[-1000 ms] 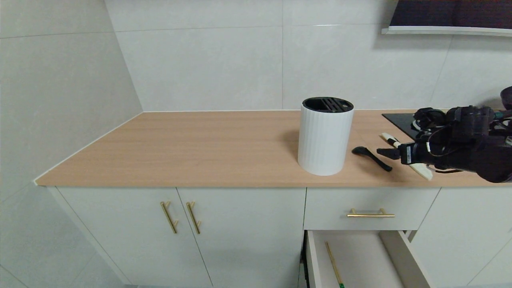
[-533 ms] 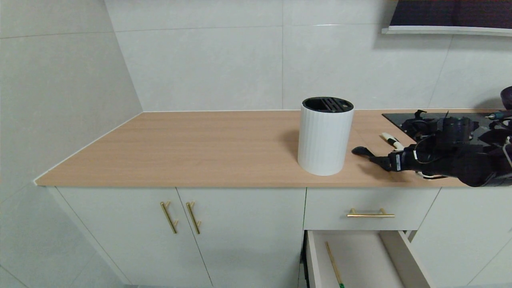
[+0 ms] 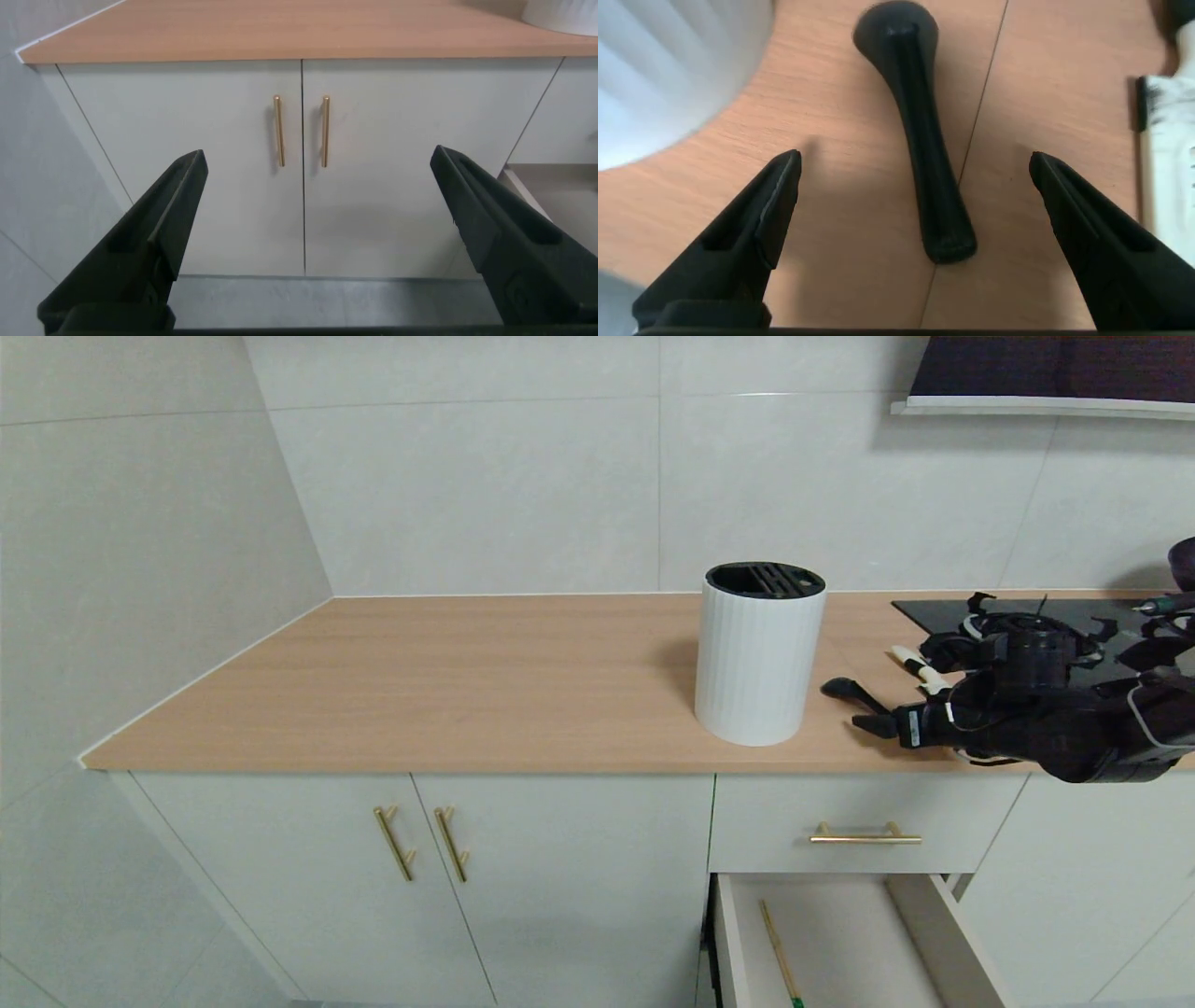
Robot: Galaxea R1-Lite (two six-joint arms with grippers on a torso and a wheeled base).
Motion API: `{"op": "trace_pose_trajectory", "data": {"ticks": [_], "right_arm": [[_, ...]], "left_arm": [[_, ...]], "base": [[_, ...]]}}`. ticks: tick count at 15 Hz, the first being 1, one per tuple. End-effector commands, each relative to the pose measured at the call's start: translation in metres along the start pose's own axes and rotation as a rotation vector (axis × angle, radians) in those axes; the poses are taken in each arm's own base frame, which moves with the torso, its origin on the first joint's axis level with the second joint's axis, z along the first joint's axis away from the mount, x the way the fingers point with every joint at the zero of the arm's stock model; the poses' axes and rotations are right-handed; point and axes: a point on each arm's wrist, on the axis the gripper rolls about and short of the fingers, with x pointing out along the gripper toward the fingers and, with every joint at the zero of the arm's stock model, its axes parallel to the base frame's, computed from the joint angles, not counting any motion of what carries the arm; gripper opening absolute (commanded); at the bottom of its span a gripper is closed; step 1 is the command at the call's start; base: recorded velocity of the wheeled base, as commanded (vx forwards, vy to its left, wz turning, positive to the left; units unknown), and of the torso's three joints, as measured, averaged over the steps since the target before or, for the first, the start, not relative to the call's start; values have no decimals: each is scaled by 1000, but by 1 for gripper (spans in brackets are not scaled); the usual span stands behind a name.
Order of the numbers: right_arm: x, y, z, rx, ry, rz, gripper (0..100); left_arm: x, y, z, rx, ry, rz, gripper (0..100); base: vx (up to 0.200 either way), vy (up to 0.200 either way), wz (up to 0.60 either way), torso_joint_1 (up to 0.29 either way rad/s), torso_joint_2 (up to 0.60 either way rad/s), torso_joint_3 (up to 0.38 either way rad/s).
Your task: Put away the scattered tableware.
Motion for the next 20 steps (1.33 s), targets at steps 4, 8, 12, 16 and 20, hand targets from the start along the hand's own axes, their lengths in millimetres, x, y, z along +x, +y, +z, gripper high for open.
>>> {"op": "trace_pose_trajectory", "data": {"ticks": [4, 8, 12, 16, 20], "right_arm": [[7, -1, -6, 4, 15, 3, 100], [9, -2, -7, 5, 18, 3, 0], [9, -1, -8, 7, 22, 5, 0], [7, -2, 2, 24, 8, -14, 0], [-25, 28, 35, 89, 41, -95, 0]], "left_arm": [[0, 0, 0, 0, 2, 1, 100], [0, 0, 0, 0, 2, 1, 100], [0, 0, 0, 0, 2, 1, 100], [0, 0, 0, 0, 2, 1, 100], [0, 0, 0, 0, 2, 2, 100]], "base": [[0, 0, 0, 0, 0, 0], [0, 0, 0, 0, 0, 0], [0, 0, 0, 0, 0, 0], [0, 0, 0, 0, 0, 0], [0, 0, 0, 0, 0, 0]]}}
